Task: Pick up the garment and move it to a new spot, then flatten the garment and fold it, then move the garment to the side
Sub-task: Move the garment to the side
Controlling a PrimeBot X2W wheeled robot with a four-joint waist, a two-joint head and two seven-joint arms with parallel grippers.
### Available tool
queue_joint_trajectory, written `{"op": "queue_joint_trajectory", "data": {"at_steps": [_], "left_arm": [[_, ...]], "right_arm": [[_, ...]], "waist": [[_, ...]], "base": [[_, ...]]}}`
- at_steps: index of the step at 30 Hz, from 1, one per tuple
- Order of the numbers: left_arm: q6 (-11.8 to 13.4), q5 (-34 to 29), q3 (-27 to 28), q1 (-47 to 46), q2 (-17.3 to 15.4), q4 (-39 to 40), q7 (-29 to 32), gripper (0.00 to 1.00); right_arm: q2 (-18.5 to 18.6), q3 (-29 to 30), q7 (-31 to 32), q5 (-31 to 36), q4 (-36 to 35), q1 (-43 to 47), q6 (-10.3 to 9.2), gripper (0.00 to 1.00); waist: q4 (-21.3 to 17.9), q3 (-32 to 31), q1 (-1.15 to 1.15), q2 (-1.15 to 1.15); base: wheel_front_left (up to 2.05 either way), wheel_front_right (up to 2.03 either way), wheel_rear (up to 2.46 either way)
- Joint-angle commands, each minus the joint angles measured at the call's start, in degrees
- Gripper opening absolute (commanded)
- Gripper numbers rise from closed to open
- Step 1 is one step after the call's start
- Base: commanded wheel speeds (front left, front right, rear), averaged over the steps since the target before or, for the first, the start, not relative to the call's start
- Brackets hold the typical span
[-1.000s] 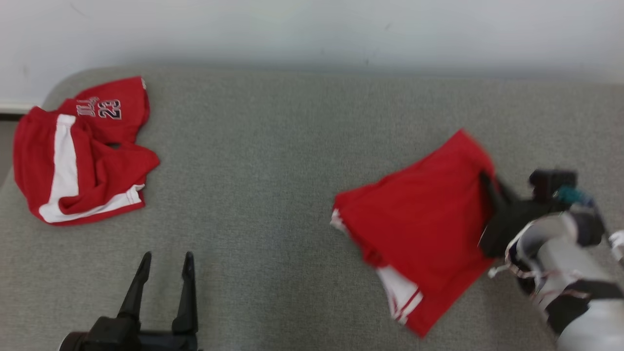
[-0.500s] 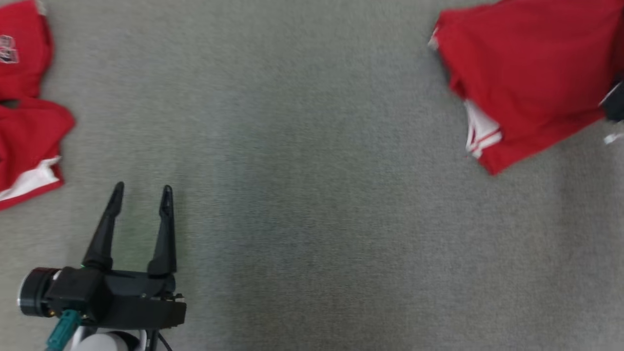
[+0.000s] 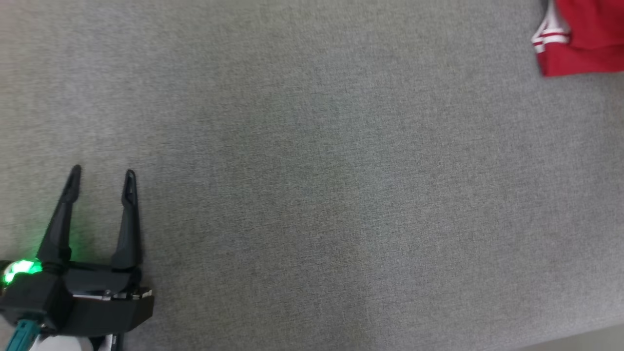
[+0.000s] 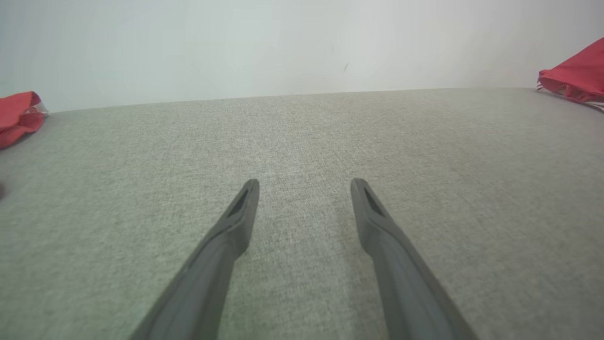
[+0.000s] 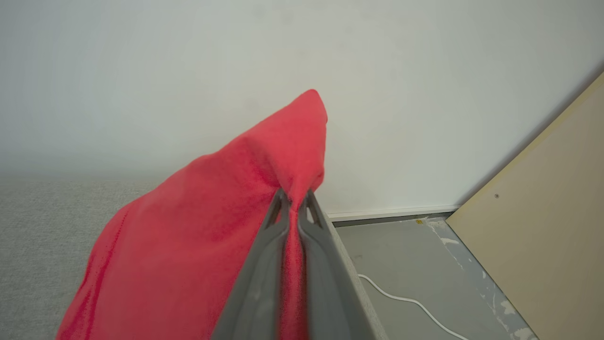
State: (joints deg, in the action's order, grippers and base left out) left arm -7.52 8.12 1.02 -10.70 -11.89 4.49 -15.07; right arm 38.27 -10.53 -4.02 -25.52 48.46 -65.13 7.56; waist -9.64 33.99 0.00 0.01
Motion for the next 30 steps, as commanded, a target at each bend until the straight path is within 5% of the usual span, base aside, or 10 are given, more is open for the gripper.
{"op": "queue_joint_trajectory", "data": {"at_steps": [1,12,15,16,30], "left_arm": [[0.11,-0.37,-0.02,0.36,-0.15,-0.24,-0.13,1.00],[0.12,-0.35,-0.04,0.42,-0.31,-0.08,0.11,1.00],[0.14,-0.20,0.10,0.23,-0.20,-0.35,0.14,1.00],[0.14,-0.17,0.20,0.33,-0.18,-0.40,0.17,1.00],[0.16,0.00,1.68,1.75,2.57,-1.71,0.03,1.00]], "right_arm": [[0.17,0.40,0.08,0.06,0.22,-1.05,-0.12,0.00],[1.09,0.62,-0.08,7.78,5.48,-7.01,-0.12,0.05],[1.74,1.06,-1.23,10.54,7.99,-9.04,-0.12,0.84],[1.68,1.25,-1.66,11.19,8.76,-9.53,-0.12,1.00],[-4.23,1.06,-9.87,11.58,9.48,-8.15,-0.12,1.00]], "waist": [[-1.80,2.24,0.00,-0.01],[0.25,4.22,0.00,-0.01],[0.91,4.36,0.00,-0.01],[1.02,4.33,0.00,-0.01],[1.60,-2.45,0.00,-0.01]], "base": [[0.00,0.00,0.00],[0.00,0.00,0.00],[0.00,0.00,0.00],[0.00,0.00,0.00],[0.00,0.00,0.00]]}}
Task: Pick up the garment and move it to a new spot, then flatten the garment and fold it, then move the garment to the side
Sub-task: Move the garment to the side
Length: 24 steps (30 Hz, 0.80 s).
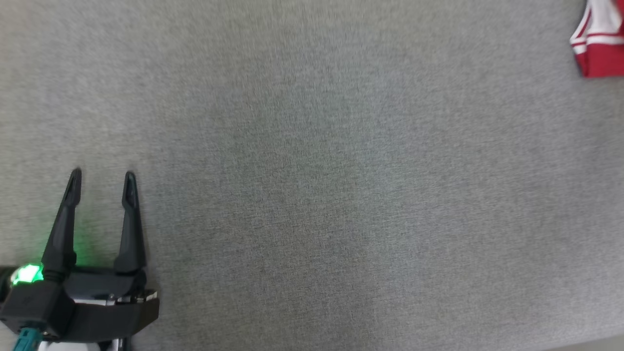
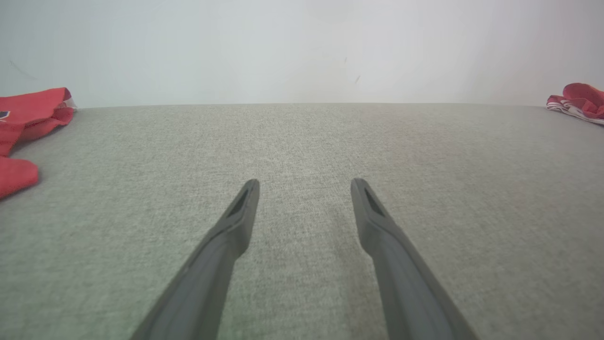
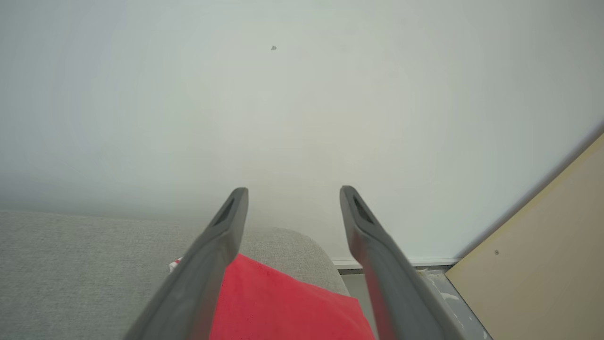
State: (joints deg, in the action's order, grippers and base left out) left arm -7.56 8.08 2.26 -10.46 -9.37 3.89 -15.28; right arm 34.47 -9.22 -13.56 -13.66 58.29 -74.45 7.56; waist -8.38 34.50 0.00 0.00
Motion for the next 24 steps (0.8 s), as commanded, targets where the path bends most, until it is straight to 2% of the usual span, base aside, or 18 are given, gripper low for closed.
{"op": "queue_joint_trajectory", "data": {"at_steps": [1,7,11,24], "left_arm": [[0.19,0.12,0.75,1.87,0.37,-1.13,0.23,1.00],[0.18,0.41,2.43,4.48,1.99,-2.19,0.06,1.00],[0.18,0.52,3.00,5.99,2.82,-2.91,0.06,1.00],[0.19,0.29,3.51,11.21,5.37,-6.41,0.06,1.00]], "right_arm": [[-1.16,-0.55,-0.72,-0.63,-1.20,2.05,-0.12,1.00],[-6.17,-2.19,-1.56,-3.60,-8.16,10.60,-0.12,1.00],[-8.09,-2.59,-1.66,-5.22,-12.84,16.43,-0.12,1.00],[-15.35,2.48,-1.13,-8.63,-30.36,42.42,-0.12,1.00]], "waist": [[0.45,-4.02,0.00,0.00],[1.58,-11.30,0.00,0.00],[2.68,-14.79,0.00,0.00],[7.05,-26.20,0.00,0.00]], "base": [[0.00,0.00,0.00],[0.00,0.00,0.00],[0.00,0.00,0.00],[0.00,0.00,0.00]]}}
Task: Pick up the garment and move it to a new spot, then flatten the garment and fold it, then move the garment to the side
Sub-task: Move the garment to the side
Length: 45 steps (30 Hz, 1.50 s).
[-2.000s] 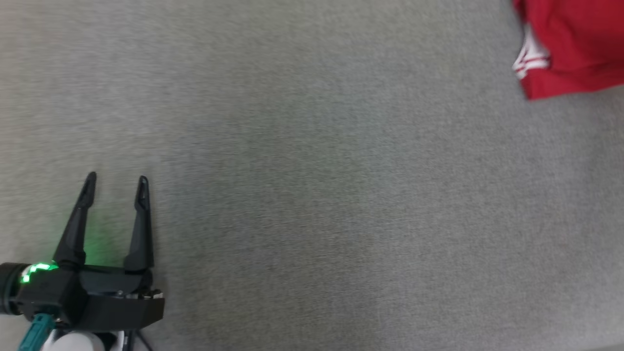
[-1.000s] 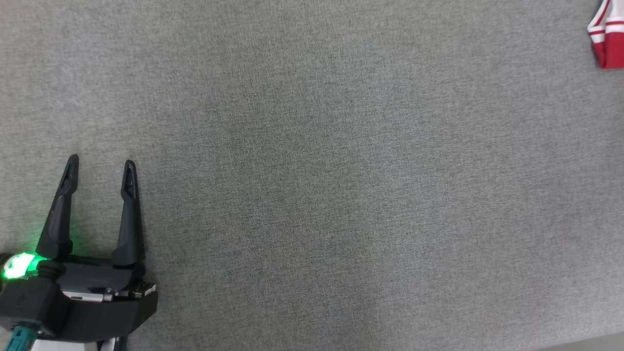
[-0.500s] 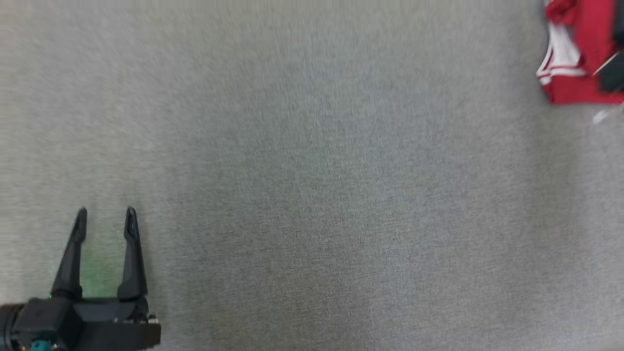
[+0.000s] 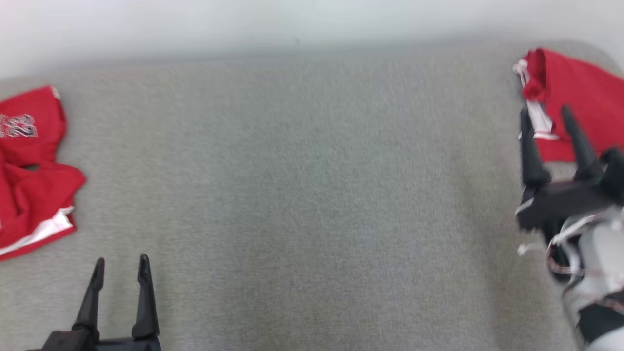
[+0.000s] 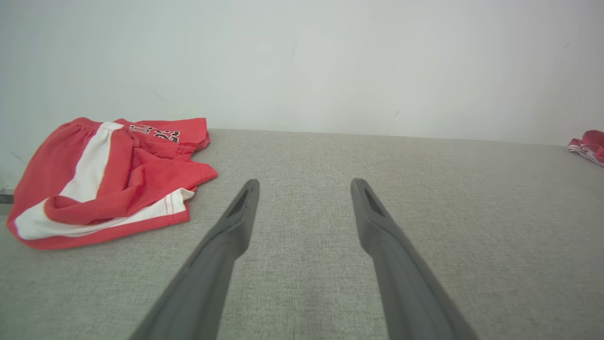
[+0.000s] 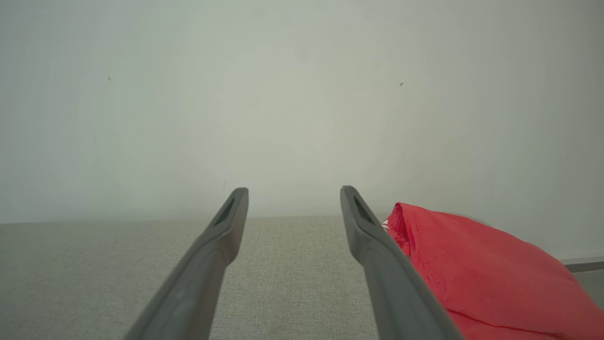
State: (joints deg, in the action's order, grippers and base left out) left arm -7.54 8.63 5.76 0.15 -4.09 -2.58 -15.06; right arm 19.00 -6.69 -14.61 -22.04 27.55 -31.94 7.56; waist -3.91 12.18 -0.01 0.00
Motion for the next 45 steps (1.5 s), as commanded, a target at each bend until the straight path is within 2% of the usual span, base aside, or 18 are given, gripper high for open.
{"op": "queue_joint_trajectory", "data": {"at_steps": [1,12,19,27,45], "left_arm": [[0.17,-0.25,-0.06,0.90,0.17,-0.15,-0.17,1.00],[0.16,0.01,-0.62,2.94,0.17,-2.39,-0.16,1.00],[0.16,-0.27,-1.12,4.01,-0.14,-3.31,-0.16,1.00],[0.16,0.95,-2.91,5.11,-1.27,-4.48,-0.16,1.00],[0.15,1.83,-4.58,6.09,-2.10,-5.24,-0.16,1.00]], "right_arm": [[-0.61,0.40,0.28,-0.36,-0.86,1.72,-0.12,1.00],[-7.56,3.96,3.48,0.67,-12.62,20.39,-0.12,1.00],[-11.78,4.61,5.09,2.00,-17.13,29.90,-0.12,1.00],[-13.94,6.44,5.42,2.30,-18.76,34.36,-0.12,1.00],[-15.25,6.62,6.30,3.16,-19.10,36.59,-0.12,1.00]], "waist": [[2.84,-4.42,0.01,0.00],[5.14,-8.95,0.01,0.00],[5.84,-11.27,0.01,0.00],[6.59,-13.14,0.01,0.00],[6.98,-14.11,0.01,0.00]], "base": [[0.00,0.00,0.00],[0.00,0.00,0.00],[0.00,0.00,0.00],[0.00,0.00,0.00],[0.00,0.00,0.00]]}}
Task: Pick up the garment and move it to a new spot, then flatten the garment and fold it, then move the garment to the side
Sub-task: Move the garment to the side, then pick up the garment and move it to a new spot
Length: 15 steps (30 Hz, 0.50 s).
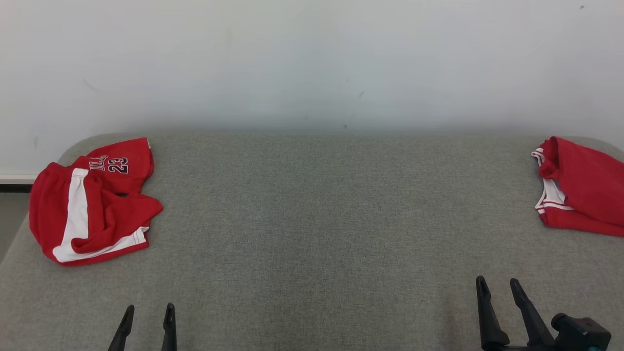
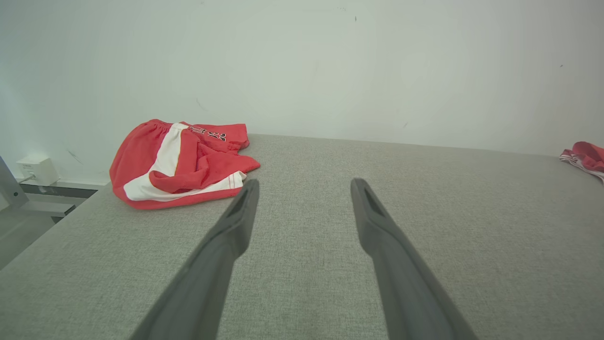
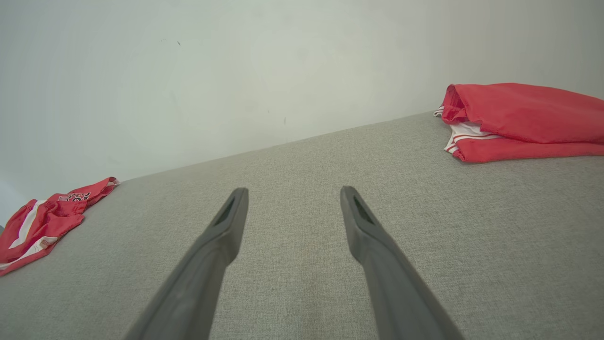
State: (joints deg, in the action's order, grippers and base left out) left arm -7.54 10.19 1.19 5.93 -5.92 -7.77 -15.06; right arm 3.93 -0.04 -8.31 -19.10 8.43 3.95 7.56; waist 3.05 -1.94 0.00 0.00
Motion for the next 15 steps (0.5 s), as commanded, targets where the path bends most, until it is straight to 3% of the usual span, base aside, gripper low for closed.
{"op": "queue_joint_trajectory", "data": {"at_steps": [1,9,15], "left_arm": [[0.15,0.31,-0.07,0.23,-0.28,-0.06,-0.16,1.00],[0.15,0.23,-0.11,-0.15,-0.43,-0.29,-0.16,1.00],[0.16,0.26,-0.03,-1.52,-0.51,-0.97,-0.16,1.00]], "right_arm": [[-0.18,-0.03,-0.03,0.19,0.07,0.71,-0.12,1.00],[-0.34,-0.18,-0.10,-0.04,0.24,0.77,-0.12,1.00],[-0.61,-0.21,-0.68,-0.92,0.88,1.08,-0.12,1.00]], "waist": [[0.03,0.02,0.00,0.00],[0.53,0.15,0.00,0.00],[4.27,0.31,0.00,0.00]], "base": [[0.00,0.00,0.00],[0.00,0.00,0.00],[0.00,0.00,0.00]]}}
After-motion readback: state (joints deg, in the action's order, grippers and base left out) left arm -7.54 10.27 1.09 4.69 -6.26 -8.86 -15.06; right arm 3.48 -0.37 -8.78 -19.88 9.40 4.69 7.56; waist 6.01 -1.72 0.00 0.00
